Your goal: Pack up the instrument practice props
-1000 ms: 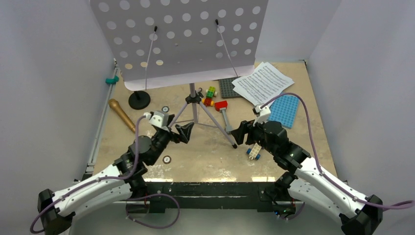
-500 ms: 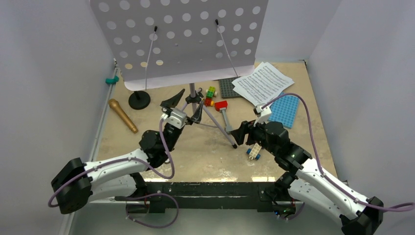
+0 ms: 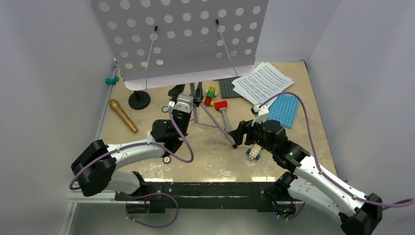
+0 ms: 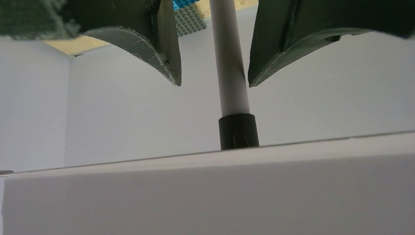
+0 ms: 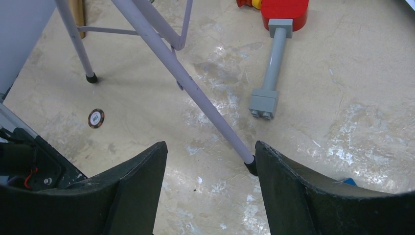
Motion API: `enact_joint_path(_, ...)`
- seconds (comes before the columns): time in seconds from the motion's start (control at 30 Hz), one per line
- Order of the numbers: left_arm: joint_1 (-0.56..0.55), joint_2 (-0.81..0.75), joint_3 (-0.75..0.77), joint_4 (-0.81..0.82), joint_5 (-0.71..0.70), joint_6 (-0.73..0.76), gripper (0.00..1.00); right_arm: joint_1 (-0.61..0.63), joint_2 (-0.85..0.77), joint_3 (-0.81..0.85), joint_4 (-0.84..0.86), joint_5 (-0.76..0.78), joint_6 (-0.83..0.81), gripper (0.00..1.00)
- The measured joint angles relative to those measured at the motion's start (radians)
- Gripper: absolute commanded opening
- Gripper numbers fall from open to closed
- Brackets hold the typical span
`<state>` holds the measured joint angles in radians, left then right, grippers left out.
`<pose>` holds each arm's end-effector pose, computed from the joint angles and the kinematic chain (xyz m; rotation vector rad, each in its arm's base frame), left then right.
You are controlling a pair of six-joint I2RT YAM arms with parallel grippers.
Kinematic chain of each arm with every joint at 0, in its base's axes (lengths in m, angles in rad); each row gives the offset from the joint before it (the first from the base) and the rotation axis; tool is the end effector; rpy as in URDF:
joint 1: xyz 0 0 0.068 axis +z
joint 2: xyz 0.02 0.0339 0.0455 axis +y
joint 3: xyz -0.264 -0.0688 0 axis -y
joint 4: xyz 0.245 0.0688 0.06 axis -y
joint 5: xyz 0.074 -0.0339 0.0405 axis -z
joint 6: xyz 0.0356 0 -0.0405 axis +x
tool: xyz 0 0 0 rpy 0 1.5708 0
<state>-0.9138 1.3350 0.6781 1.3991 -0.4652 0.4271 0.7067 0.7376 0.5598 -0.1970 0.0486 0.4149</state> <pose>0.1757 -0.2016 0.3396 0.1623 0.9107 -0.2590 0.1367 0.1145 0.2667 -0.2592 1.9928 0.6866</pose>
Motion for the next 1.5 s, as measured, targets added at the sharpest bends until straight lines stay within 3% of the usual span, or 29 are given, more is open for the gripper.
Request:
enact_joint_path(0.37,0.043,0.05,0.061,-0.019,-0.025,0.002,0.28,0.0,-0.009,0.018,-0.012,-0.014,-0.005,0.7)
enact_joint_path(0.57,0.065,0.016,0.062,-0.088,-0.01,-0.075,0.0,0.0,-0.018,0.035,-0.02,-0.02,-0.012,0.71)
enact_joint_path(1.03,0.204,-0.159,0.043,-0.411,0.307,-0.341,0.0,-0.008,0.073,0.154,-0.025,-0.149,0.038,0.8)
enact_joint_path(1.33,0.292,-0.241,-0.001,-0.448,0.528,-0.496,0.0,-0.196,0.307,0.275,0.127,-0.483,0.26,0.78)
enact_joint_path(1.5,0.325,-0.245,-0.003,-0.457,0.607,-0.555,0.0,-0.215,0.444,0.324,0.193,-0.578,0.305,0.75)
